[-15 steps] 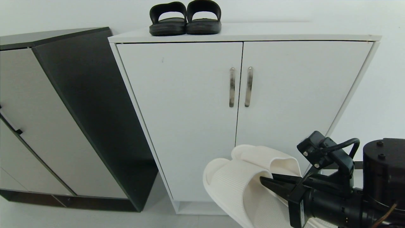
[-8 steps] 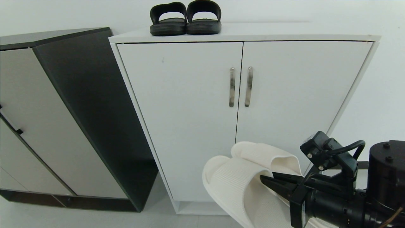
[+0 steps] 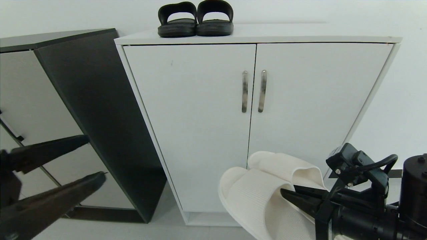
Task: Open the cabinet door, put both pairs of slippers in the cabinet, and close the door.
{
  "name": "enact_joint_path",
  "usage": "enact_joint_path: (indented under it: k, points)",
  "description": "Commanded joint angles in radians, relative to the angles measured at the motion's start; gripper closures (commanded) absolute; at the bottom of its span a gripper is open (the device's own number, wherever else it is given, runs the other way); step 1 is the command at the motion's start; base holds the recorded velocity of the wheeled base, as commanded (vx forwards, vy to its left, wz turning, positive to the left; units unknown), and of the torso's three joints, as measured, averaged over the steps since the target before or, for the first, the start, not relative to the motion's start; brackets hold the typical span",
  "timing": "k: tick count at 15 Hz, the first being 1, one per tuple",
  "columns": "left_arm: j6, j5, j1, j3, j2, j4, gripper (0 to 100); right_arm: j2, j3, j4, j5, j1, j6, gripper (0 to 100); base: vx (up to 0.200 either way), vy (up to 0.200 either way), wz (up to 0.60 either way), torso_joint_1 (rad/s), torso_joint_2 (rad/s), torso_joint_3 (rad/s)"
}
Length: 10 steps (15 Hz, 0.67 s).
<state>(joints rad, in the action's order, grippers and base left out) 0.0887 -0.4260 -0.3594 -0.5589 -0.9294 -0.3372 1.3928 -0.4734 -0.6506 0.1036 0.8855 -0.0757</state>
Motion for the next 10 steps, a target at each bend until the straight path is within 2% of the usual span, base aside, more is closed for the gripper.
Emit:
enact_joint_path:
  k: [1,3,5,7,10]
  points:
    - [-0.001,0.075,-0.217,-0.128,-0.273,-0.039,0,0.003,0.006,0.0,0.001,-0.002,-0.001,100,0.0,0.0,0.0,0.0,0.0,0.0]
    - [0.002,0.078,-0.274,-0.187,-0.407,-0.137,0,0.003,0.01,-0.001,-0.001,-0.011,-0.001,100,0.0,0.0,0.0,0.0,0.0,0.0]
    - [0.003,0.078,-0.317,-0.276,-0.526,-0.19,0,-0.005,0.012,-0.001,0.001,-0.016,-0.001,100,0.0,0.0,0.0,0.0,0.0,0.0]
    - [0.003,0.082,-0.337,-0.395,-0.623,-0.19,0,-0.017,0.01,-0.001,0.001,-0.016,0.001,100,0.0,0.0,0.0,0.0,0.0,0.0]
    - [0.011,0.081,-0.363,-0.521,-0.73,-0.19,0,-0.023,0.012,-0.001,-0.001,-0.016,0.001,100,0.0,0.0,0.0,0.0,0.0,0.0]
